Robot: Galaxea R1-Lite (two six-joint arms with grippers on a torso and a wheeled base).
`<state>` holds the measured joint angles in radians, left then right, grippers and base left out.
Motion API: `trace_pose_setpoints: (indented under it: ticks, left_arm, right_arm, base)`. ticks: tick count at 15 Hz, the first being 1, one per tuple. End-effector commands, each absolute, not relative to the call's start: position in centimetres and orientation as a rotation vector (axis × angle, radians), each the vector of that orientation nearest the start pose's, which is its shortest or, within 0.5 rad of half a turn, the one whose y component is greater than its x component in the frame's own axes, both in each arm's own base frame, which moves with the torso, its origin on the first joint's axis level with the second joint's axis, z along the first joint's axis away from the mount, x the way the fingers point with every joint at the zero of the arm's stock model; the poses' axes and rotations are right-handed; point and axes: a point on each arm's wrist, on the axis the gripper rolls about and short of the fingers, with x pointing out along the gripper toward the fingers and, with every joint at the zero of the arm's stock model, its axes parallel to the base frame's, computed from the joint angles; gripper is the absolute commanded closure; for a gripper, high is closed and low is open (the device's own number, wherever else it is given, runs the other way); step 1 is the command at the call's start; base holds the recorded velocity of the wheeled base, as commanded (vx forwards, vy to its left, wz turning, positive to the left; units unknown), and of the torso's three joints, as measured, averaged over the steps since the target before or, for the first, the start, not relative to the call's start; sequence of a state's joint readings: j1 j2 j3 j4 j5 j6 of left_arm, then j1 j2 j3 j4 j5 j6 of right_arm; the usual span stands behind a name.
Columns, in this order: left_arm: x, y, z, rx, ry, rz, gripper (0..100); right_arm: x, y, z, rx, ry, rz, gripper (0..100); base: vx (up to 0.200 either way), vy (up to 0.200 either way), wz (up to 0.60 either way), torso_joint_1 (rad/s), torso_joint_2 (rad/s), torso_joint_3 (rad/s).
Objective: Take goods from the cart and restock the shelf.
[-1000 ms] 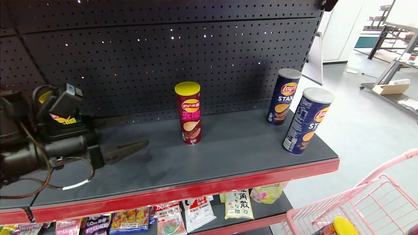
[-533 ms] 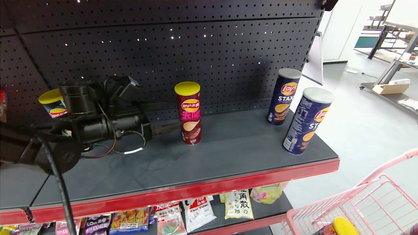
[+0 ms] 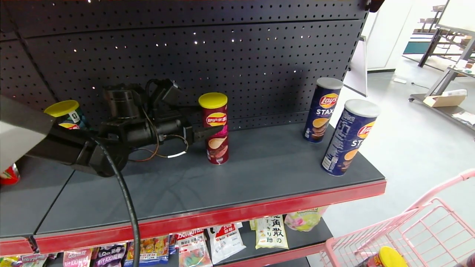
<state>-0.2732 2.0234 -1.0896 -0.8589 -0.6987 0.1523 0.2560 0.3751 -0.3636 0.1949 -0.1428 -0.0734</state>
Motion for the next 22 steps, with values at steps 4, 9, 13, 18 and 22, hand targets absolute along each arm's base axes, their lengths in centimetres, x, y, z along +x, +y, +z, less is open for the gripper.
trace_pose_setpoints:
  ticks: [4, 9, 13, 18, 22]
  left_arm:
    - [38.8, -13.1, 16.0, 0.117, 0.0, -0.988, 0]
    - [40.7, -13.5, 15.7, 0.12, -0.021, -0.98, 0]
    - [41.2, -13.6, 15.7, 0.097, -0.018, -0.98, 0]
    - [41.3, -14.1, 15.7, 0.079, -0.015, -0.99, 100]
    - [41.1, -14.1, 15.8, 0.072, -0.019, -1.0, 100]
  right_arm:
    - [-0.2, -0.4, 16.5, -0.114, 0.194, 0.119, 100]
    - [-0.2, -0.4, 16.7, -0.113, 0.191, 0.117, 100]
    - [-0.1, -0.4, 16.7, -0.114, 0.199, 0.118, 100]
    - [0.1, -0.3, 16.7, -0.116, 0.207, 0.118, 100]
    - [0.1, -0.3, 16.7, -0.105, 0.207, 0.117, 100]
  base:
    - [0.0, 0.0, 0.0, 0.0, 0.0, 0.0]
    - [0.0, 0.0, 0.0, 0.0, 0.0, 0.0]
    - [0.0, 0.0, 0.0, 0.0, 0.0, 0.0]
    - [0.0, 0.0, 0.0, 0.0, 0.0, 0.0]
    - [0.0, 0.0, 0.0, 0.0, 0.0, 0.0]
